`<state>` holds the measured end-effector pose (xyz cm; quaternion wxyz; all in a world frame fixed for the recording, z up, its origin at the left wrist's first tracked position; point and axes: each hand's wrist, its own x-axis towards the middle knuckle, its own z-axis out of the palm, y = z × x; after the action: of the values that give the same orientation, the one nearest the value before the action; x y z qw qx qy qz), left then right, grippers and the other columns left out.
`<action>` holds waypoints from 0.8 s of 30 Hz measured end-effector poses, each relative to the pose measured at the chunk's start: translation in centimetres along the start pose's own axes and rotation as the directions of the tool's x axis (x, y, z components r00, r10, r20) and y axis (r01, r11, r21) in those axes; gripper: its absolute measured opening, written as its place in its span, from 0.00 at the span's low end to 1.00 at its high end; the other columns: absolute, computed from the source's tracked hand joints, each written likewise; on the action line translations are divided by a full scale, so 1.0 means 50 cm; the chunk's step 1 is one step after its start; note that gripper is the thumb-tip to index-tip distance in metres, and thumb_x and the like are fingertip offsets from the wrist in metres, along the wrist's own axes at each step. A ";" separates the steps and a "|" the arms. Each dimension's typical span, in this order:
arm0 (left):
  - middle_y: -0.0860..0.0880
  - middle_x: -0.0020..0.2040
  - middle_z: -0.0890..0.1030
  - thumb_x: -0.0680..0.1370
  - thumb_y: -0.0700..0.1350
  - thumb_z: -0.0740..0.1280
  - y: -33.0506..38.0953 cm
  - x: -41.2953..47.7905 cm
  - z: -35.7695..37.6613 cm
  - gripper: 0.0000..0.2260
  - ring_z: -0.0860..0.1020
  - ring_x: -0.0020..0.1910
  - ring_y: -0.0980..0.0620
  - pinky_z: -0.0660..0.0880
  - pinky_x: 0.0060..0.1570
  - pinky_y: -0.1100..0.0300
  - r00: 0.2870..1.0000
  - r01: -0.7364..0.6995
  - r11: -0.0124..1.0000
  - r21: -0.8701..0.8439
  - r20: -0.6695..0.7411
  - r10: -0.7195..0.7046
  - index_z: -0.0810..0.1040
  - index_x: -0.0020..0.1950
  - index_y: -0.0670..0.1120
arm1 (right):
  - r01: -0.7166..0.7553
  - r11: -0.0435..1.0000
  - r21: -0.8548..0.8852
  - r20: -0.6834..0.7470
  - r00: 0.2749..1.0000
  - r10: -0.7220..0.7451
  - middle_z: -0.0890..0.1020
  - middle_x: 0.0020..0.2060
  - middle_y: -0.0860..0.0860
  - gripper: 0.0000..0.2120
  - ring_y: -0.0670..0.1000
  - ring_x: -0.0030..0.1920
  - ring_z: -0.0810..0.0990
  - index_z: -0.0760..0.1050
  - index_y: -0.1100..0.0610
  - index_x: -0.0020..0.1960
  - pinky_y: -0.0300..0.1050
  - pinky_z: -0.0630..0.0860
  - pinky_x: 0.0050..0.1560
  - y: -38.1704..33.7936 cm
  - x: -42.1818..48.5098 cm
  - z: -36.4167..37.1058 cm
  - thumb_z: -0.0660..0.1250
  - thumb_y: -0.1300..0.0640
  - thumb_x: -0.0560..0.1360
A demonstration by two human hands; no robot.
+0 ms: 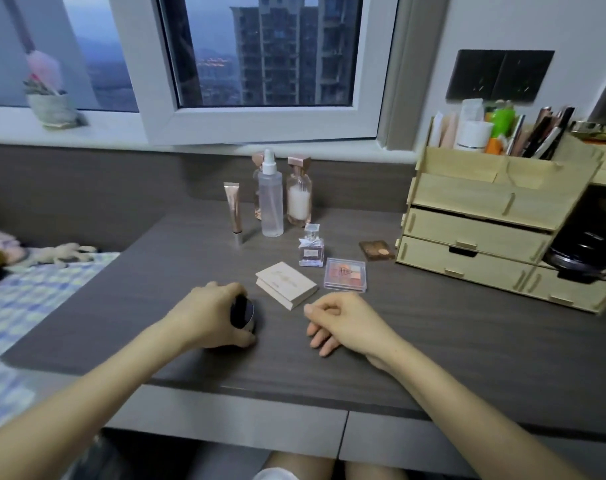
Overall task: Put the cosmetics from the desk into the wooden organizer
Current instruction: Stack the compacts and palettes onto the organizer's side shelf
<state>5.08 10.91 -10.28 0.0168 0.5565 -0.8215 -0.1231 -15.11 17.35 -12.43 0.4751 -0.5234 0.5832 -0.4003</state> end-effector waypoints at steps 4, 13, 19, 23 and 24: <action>0.51 0.51 0.77 0.62 0.55 0.75 0.071 0.010 0.000 0.29 0.74 0.50 0.53 0.68 0.44 0.66 0.968 -0.222 0.951 -0.214 -0.162 0.189 0.73 0.60 0.51 | -0.004 0.997 0.083 0.042 0.999 0.001 0.78 0.39 0.57 0.10 0.50 0.32 0.79 0.75 0.61 0.50 0.40 0.77 0.27 -0.015 -0.012 -0.010 0.63 0.54 0.78; 0.48 0.65 0.70 0.66 0.54 0.75 0.340 0.085 0.015 0.37 0.69 0.65 0.51 0.66 0.67 0.58 0.769 -0.637 0.691 -0.341 -0.344 0.539 0.65 0.72 0.51 | 0.132 0.977 0.169 -0.539 0.842 -0.020 0.76 0.26 0.55 0.05 0.48 0.21 0.70 0.76 0.65 0.44 0.37 0.63 0.17 -0.014 -0.096 -0.218 0.65 0.63 0.75; 0.47 0.64 0.72 0.73 0.49 0.69 0.458 0.141 0.021 0.24 0.71 0.63 0.48 0.68 0.65 0.55 0.744 -0.663 0.664 -0.346 -0.406 0.531 0.69 0.68 0.49 | 0.265 0.964 0.039 -0.942 0.333 -0.053 0.75 0.30 0.55 0.03 0.43 0.20 0.71 0.74 0.60 0.45 0.36 0.66 0.18 0.030 -0.176 -0.400 0.66 0.60 0.75; 0.47 0.64 0.72 0.74 0.45 0.67 0.504 0.175 0.018 0.21 0.70 0.64 0.49 0.70 0.64 0.55 0.733 -0.674 0.646 -0.357 -0.431 0.527 0.71 0.67 0.48 | 0.317 0.947 0.042 -0.977 0.213 -0.028 0.79 0.36 0.54 0.19 0.47 0.24 0.75 0.68 0.59 0.65 0.38 0.74 0.24 0.047 -0.159 -0.470 0.66 0.57 0.76; 0.48 0.64 0.72 0.74 0.45 0.67 0.511 0.181 0.017 0.20 0.70 0.64 0.49 0.70 0.64 0.55 0.730 -0.677 0.642 -0.359 -0.435 0.527 0.71 0.66 0.48 | 0.350 0.936 0.047 -0.979 0.200 -0.026 0.79 0.37 0.52 0.20 0.46 0.24 0.76 0.65 0.57 0.66 0.38 0.75 0.24 0.049 -0.151 -0.481 0.65 0.57 0.77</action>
<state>-21.77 11.70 -6.45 0.3197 0.2349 -0.8879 -0.2329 -39.07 24.41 -8.28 0.0201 -0.1612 0.6233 -0.7649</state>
